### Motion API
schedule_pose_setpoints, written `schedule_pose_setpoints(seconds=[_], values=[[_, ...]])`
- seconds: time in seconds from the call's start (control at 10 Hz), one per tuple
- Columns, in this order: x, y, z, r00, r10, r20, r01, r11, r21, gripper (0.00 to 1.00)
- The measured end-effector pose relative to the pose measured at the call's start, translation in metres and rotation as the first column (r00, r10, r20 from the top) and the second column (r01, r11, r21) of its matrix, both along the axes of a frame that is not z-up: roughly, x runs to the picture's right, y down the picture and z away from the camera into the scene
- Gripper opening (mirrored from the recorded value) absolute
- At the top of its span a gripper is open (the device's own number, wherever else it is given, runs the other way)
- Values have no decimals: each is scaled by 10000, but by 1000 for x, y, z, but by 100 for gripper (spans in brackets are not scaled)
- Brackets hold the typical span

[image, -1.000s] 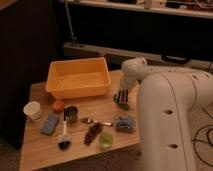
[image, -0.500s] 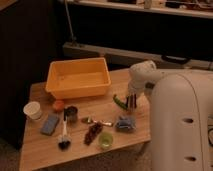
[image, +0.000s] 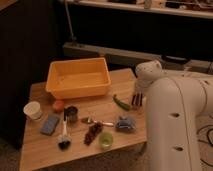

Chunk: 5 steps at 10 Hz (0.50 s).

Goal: Wipe table surface with eraser

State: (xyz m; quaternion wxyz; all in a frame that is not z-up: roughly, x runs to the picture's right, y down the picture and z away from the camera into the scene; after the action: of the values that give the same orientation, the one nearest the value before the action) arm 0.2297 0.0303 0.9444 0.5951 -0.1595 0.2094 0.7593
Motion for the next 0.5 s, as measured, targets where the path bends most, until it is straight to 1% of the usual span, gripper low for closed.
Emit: schedule_pose_setpoints(seconds=[0.1,0.2,0.3,0.5], values=[[5,-6,7,9997,192,-135,-192,9998,36,0],[5,-10,11,9995,274,-175,-273,9996,56,0],[-2,-16,13,9996,273,-100,-272,9996,124,0],[-34,-18,11,9992,-14,391,8,9999,149,0]])
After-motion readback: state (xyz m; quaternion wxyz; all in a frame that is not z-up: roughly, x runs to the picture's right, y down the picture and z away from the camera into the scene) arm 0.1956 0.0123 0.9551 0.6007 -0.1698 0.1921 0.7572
